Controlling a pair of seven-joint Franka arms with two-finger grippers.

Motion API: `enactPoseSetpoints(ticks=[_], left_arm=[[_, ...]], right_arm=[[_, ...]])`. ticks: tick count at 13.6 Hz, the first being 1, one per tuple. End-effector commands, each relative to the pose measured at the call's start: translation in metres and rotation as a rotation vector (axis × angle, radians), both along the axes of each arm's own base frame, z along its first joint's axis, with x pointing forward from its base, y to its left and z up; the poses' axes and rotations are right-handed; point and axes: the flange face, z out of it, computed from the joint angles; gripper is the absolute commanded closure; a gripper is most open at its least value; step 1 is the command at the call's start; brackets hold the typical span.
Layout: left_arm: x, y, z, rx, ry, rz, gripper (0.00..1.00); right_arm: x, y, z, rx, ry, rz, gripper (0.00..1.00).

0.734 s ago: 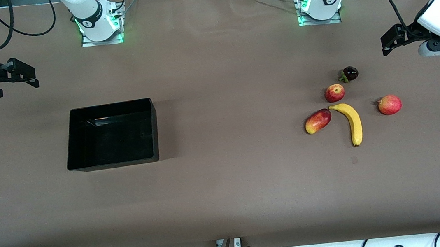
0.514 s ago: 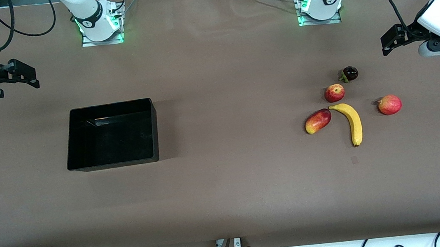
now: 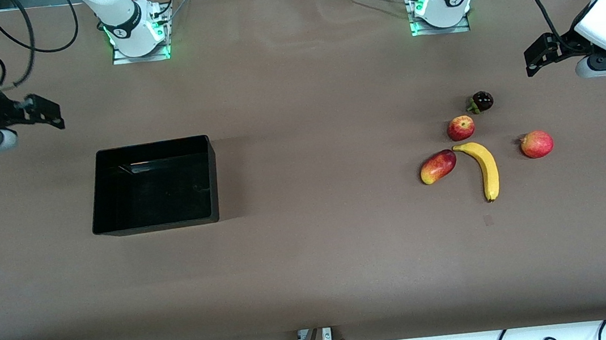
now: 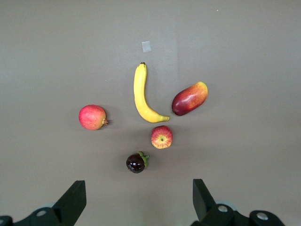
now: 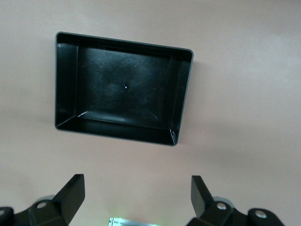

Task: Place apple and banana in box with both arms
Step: 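Reach the right gripper toward the rim of the black box, then grip the black box rim with the right gripper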

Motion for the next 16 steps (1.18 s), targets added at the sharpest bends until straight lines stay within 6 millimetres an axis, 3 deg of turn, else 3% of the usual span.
enactPoseSetpoints(ticks=[1, 4, 7, 13, 16], left_arm=[[0.004, -0.007, 0.005, -0.017, 0.012, -0.006, 0.00], [0.004, -0.007, 0.005, -0.017, 0.013, -0.005, 0.00], [0.004, -0.005, 0.005, -0.017, 0.015, -0.001, 0.00], [0.004, -0.006, 0.005, -0.017, 0.015, -0.003, 0.00], [0.004, -0.006, 0.005, -0.017, 0.015, -0.003, 0.00]], right_arm=[[0.000, -0.009, -0.060, -0.016, 0.000, -0.012, 0.00], [0.004, -0.021, -0.146, -0.014, -0.002, -0.037, 0.00], [0.006, -0.042, -0.211, -0.021, -0.011, -0.057, 0.00], [-0.004, -0.077, -0.279, -0.029, -0.036, -0.052, 0.00], [-0.007, -0.078, -0.299, -0.033, -0.038, -0.052, 0.00]])
